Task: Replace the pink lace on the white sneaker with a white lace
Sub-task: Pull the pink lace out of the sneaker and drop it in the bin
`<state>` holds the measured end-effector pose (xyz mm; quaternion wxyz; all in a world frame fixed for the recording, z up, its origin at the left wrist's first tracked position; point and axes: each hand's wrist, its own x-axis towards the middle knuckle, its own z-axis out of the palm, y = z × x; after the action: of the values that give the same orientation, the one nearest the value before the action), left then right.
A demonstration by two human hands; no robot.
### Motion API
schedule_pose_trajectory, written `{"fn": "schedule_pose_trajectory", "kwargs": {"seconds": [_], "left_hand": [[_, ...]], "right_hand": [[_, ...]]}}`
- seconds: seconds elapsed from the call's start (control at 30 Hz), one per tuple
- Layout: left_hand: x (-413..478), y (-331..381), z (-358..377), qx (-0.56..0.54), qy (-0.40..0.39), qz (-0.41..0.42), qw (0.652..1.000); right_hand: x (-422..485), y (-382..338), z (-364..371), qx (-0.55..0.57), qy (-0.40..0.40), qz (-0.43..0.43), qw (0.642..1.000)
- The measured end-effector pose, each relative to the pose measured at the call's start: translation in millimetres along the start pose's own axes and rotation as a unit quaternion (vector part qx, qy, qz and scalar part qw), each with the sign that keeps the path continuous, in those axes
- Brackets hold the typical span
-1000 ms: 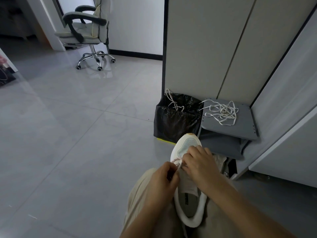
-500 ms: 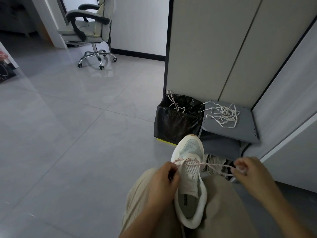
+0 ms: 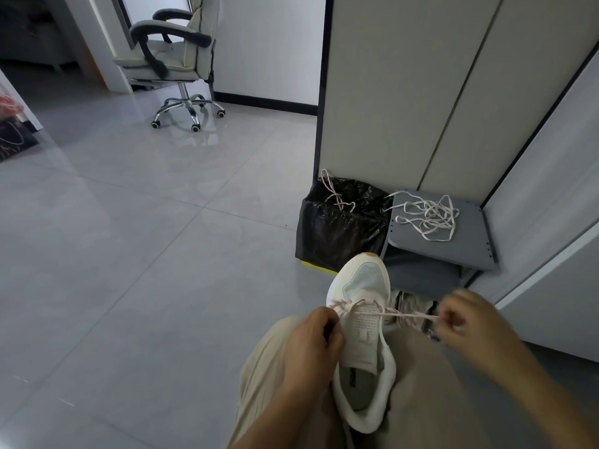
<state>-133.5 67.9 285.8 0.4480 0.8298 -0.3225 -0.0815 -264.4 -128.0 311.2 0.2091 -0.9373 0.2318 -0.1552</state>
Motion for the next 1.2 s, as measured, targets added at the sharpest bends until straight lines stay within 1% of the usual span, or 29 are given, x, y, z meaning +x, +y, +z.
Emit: {"fn": "schedule_pose_trajectory", "kwargs": {"seconds": [0.07,0.1,0.13,0.17,0.2,0.27,0.33,0.4,0.43,0.53,0.7,0.8,0.87,0.93,1.0,1.07,1.13,1.2], "left_hand": [[0.5,2.3,0.4,0.011,0.000,-0.001,1.000],[0.3,2.8,0.6,0.012,-0.004,0.004,1.000],[0.0,2.9,-0.1,0.008,-0.007,0.007,1.000],[-0.2,2.7,-0.5,0.008,-0.009,0.009,1.000],[-0.7,3.1,-1.5,0.014,-0.009,0.011,1.000],[-1.7,5.3,-2.3,0.011,-0.009,0.016,1.000],[-2.3,5.6,-0.6,0.004,-0.004,0.013,1.000],[-2.8,6.6,0.4,-0.003,0.000,0.010,1.000],[-3.1,6.2,0.9,-0.005,0.002,0.011,1.000],[-4.0,4.2,1.1,-0.008,0.006,0.012,1.000],[-3.4,2.5,4.1,-0.008,-0.005,0.019,1.000],[-4.8,3.7,4.0,-0.011,0.000,0.011,1.000],[-5.4,3.3,6.0,-0.017,0.002,0.003,1.000],[-5.6,3.9,8.3,-0.020,0.000,-0.008,1.000],[-6.2,4.5,7.9,-0.036,0.001,-0.012,0.999],[-5.7,3.7,6.3,-0.045,-0.001,-0.009,0.999],[-4.5,2.1,3.5,-0.037,-0.006,-0.002,0.999],[-3.1,-0.5,3.0,-0.038,0.002,0.008,0.999]], "right_hand": [[-10.7,20.4,-12.5,0.029,0.002,0.092,0.995],[-13.4,25.6,-9.8,0.022,0.006,0.126,0.992],[-13.7,26.3,-3.9,0.004,0.007,0.148,0.989],[-12.0,23.1,4.1,-0.027,0.018,0.149,0.988],[-8.3,16.8,13.2,-0.066,0.039,0.125,0.989],[1.3,-6.0,31.1,-0.124,0.100,0.036,0.986],[10.2,-38.4,44.9,-0.150,0.121,-0.060,0.979],[17.3,-60.2,60.1,-0.184,0.095,-0.126,0.970],[20.4,-64.9,66.3,-0.196,0.071,-0.134,0.969],[25.6,-65.5,78.0,-0.202,0.031,-0.133,0.970],[19.8,-69.8,75.0,-0.150,0.024,-0.092,0.984],[21.9,-64.0,71.1,-0.126,0.017,-0.124,0.984],[21.3,-64.0,61.9,-0.163,-0.012,-0.157,0.974],[23.8,-67.0,53.6,-0.216,-0.042,-0.173,0.960],[26.4,-69.9,52.5,-0.243,-0.054,-0.161,0.955],[29.3,-70.5,53.9,-0.237,-0.064,-0.132,0.960],[27.7,-64.4,56.3,-0.209,-0.061,-0.119,0.969],[25.1,-56.9,45.9,-0.079,-0.105,-0.063,0.989]]}}
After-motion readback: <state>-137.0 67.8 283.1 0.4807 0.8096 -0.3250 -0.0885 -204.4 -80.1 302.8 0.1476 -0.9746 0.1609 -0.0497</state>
